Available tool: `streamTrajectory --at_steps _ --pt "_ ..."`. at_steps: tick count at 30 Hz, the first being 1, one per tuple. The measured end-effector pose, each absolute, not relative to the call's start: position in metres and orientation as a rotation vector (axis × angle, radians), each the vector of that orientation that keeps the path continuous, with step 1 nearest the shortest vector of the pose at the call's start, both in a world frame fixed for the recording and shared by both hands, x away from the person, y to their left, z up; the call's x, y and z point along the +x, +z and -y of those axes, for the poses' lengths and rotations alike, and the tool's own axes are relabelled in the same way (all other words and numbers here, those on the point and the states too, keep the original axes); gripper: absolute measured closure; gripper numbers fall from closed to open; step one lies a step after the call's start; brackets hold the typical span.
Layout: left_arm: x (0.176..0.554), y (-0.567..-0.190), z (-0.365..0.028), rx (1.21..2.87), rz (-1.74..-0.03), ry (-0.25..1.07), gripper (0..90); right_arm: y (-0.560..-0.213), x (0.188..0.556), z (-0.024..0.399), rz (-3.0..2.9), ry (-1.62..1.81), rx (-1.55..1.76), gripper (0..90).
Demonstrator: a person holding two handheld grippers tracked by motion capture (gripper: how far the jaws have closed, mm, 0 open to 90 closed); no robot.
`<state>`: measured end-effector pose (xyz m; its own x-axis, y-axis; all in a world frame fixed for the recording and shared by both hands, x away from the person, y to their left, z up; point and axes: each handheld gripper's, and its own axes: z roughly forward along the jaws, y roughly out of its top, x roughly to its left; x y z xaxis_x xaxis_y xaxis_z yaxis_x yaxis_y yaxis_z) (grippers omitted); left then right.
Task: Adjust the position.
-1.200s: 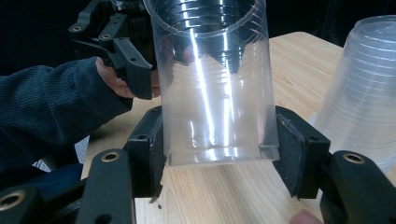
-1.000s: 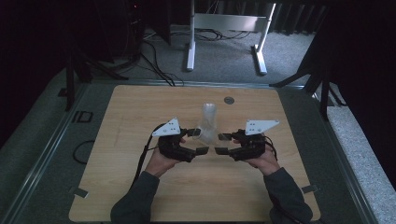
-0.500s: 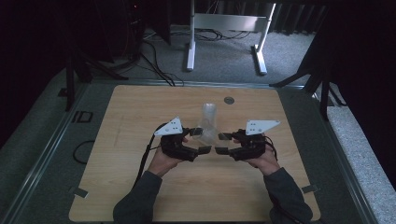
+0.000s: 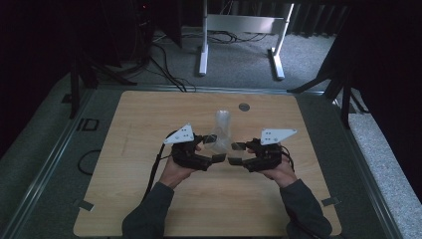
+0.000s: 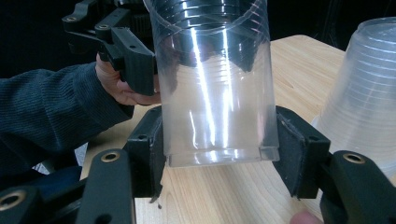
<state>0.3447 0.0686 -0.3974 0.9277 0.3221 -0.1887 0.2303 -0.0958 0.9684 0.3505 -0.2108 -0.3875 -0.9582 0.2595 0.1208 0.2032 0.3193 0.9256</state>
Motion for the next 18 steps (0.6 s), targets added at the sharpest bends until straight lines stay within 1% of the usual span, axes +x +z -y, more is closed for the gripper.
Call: streamTrajectory --at_steps 12,18 --pt "0.347 -0.3997 -0.0654 1.631 -0.434 0.036 20.6 -0.3878 0.3506 0.2091 -2.512 1.751 0.438 41.6" --pt "0.3481 -0.4003 -0.0646 1.619 -0.44 0.034 20.6 -0.3881 0.3507 0.2084 -2.51 1.753 0.435 41.6"
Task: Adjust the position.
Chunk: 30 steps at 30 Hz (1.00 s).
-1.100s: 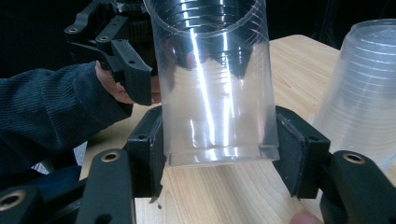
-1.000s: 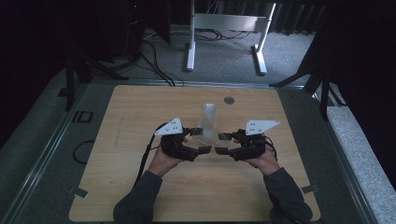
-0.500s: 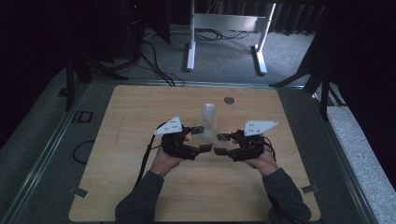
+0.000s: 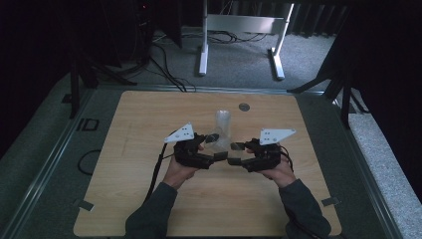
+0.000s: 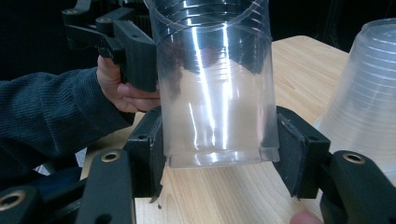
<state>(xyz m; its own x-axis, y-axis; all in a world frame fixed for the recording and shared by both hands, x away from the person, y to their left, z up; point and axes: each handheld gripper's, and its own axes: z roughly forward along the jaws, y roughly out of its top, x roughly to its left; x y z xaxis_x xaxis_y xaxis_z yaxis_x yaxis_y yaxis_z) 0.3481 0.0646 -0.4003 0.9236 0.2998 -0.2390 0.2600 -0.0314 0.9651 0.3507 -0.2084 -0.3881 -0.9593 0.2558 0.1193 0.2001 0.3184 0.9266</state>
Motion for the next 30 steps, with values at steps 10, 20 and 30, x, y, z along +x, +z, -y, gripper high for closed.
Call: streamTrajectory --at_steps 10,20,30 --pt "0.3489 -0.4005 -0.063 1.608 -0.442 0.029 20.6 -0.3887 0.3508 0.2075 -2.519 1.746 0.435 41.6" --pt "0.3487 -0.4009 -0.0615 1.589 -0.441 0.023 23.1 -0.3892 0.3512 0.2058 -2.529 1.736 0.431 41.6" --pt "0.3487 -0.4018 -0.0605 1.577 -0.439 0.013 25.9 -0.3891 0.3513 0.206 -2.533 1.729 0.432 41.5"
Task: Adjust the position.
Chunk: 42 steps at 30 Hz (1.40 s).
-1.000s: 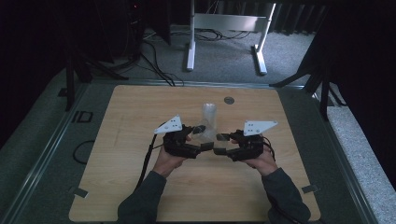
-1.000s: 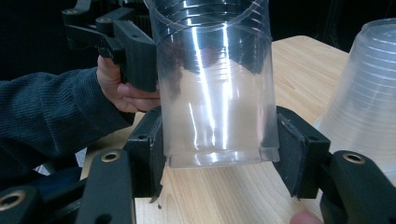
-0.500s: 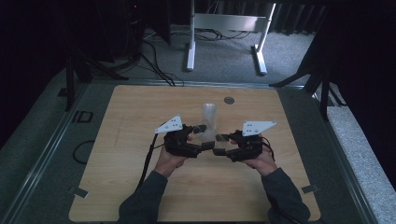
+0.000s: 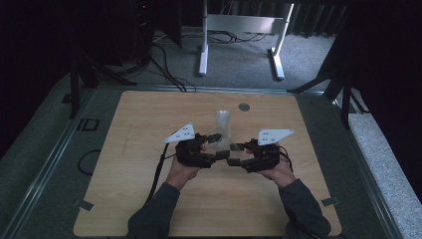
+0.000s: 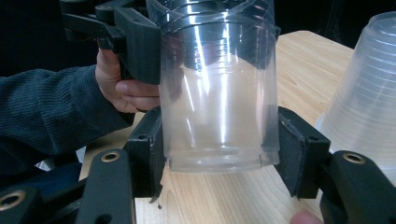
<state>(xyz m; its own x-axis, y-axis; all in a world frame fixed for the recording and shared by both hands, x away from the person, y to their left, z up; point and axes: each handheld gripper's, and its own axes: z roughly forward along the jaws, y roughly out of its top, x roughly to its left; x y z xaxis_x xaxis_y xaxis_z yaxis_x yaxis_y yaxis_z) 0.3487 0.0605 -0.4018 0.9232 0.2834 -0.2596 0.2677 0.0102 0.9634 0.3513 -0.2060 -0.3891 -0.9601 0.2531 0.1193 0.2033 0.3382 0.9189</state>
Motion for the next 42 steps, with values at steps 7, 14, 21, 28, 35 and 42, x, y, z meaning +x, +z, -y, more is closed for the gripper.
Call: streamTrajectory --at_steps 7,14,21,28,35,42 --pt "0.3491 -0.4021 -0.0611 1.571 -0.439 0.006 26.3 -0.3883 0.3515 0.2057 -2.537 1.724 0.431 41.2" --pt "0.3491 -0.4024 -0.0614 1.567 -0.437 0.002 26.5 -0.3881 0.3514 0.2046 -2.549 1.721 0.429 39.2" --pt "0.349 -0.4025 -0.0621 1.568 -0.436 0.0 27.4 -0.3891 0.3516 0.2032 -2.561 1.712 0.438 37.0" --pt "0.3488 -0.4026 -0.0621 1.567 -0.435 -0.001 27.6 -0.3889 0.3516 0.202 -2.568 1.703 0.442 34.7" --pt "0.349 -0.4028 -0.0623 1.572 -0.434 0.002 27.7 -0.3884 0.3514 0.2027 -2.58 1.694 0.439 31.4" --pt "0.349 -0.4023 -0.0638 1.577 -0.435 0.009 28.3 -0.3859 0.3514 0.2044 -2.589 1.658 0.438 27.1"
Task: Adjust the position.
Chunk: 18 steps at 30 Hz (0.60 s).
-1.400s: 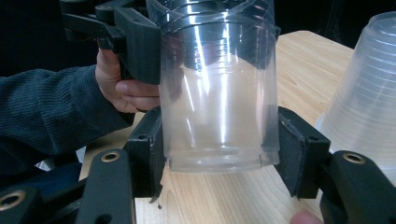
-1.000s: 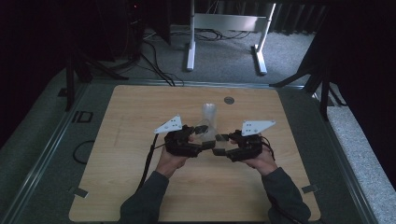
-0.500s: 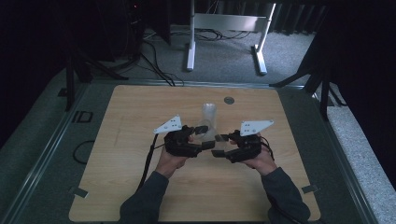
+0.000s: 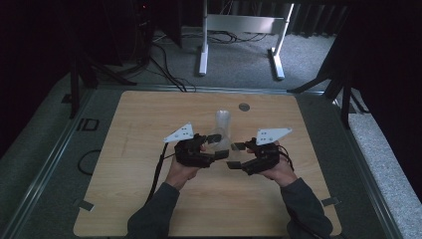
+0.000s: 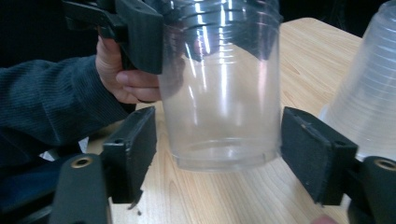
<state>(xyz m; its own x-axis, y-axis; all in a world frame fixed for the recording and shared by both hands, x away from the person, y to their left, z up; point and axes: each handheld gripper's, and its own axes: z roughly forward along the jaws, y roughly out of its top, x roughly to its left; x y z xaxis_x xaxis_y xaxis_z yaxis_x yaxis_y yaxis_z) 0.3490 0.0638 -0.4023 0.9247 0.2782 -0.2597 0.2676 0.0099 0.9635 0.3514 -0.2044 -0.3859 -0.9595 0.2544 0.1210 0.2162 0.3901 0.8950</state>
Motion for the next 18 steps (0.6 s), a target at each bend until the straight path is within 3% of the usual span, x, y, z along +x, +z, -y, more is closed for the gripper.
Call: streamTrajectory --at_steps 18 --pt "0.3468 -0.4035 -0.06 1.697 -0.422 0.053 28.4 -0.3771 0.3523 0.1964 -2.692 1.423 0.388 28.5"
